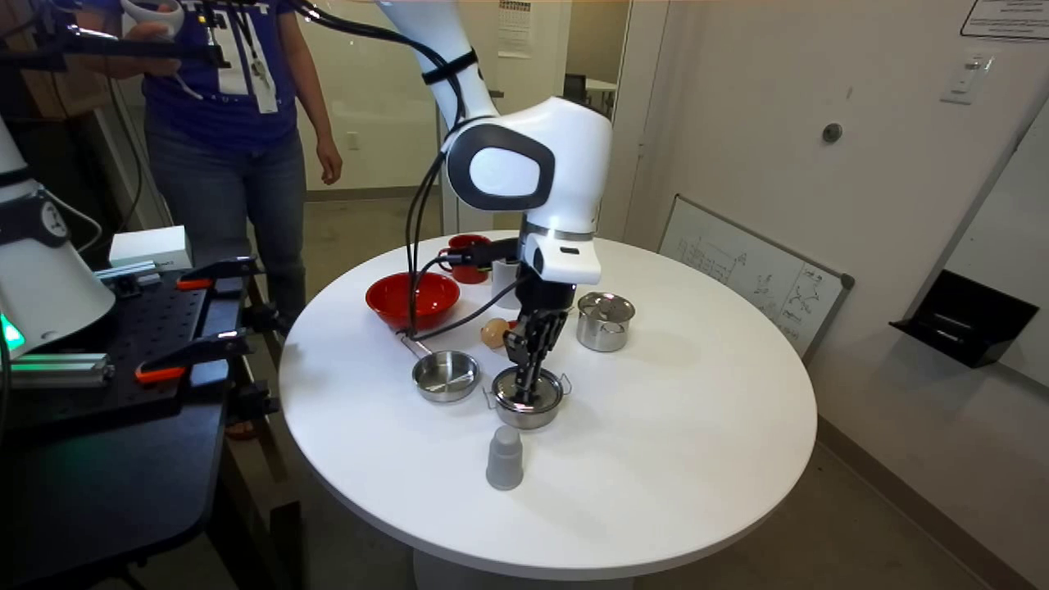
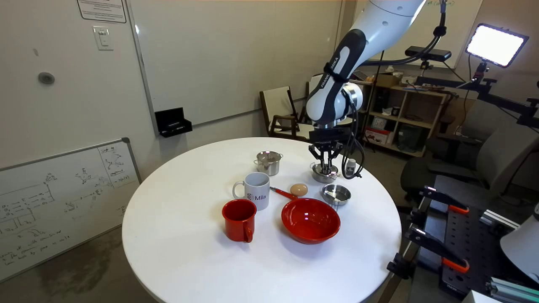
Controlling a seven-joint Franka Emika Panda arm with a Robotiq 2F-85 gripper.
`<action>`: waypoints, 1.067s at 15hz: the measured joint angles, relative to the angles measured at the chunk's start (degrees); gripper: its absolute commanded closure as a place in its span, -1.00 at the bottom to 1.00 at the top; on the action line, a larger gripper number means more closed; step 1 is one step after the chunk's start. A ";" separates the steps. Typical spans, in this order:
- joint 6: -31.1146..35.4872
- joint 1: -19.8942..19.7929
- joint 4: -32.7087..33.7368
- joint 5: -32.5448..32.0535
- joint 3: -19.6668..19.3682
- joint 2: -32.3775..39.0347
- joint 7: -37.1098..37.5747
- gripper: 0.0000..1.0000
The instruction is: Cover the smaller pot with the lid on the table
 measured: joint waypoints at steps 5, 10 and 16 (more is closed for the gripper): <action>0.00 -0.32 0.75 0.00 0.00 0.55 0.00 -0.58; 0.00 -0.47 1.08 0.00 0.00 0.71 0.00 -1.00; 0.00 -1.12 1.08 0.87 0.56 0.71 -0.01 -1.00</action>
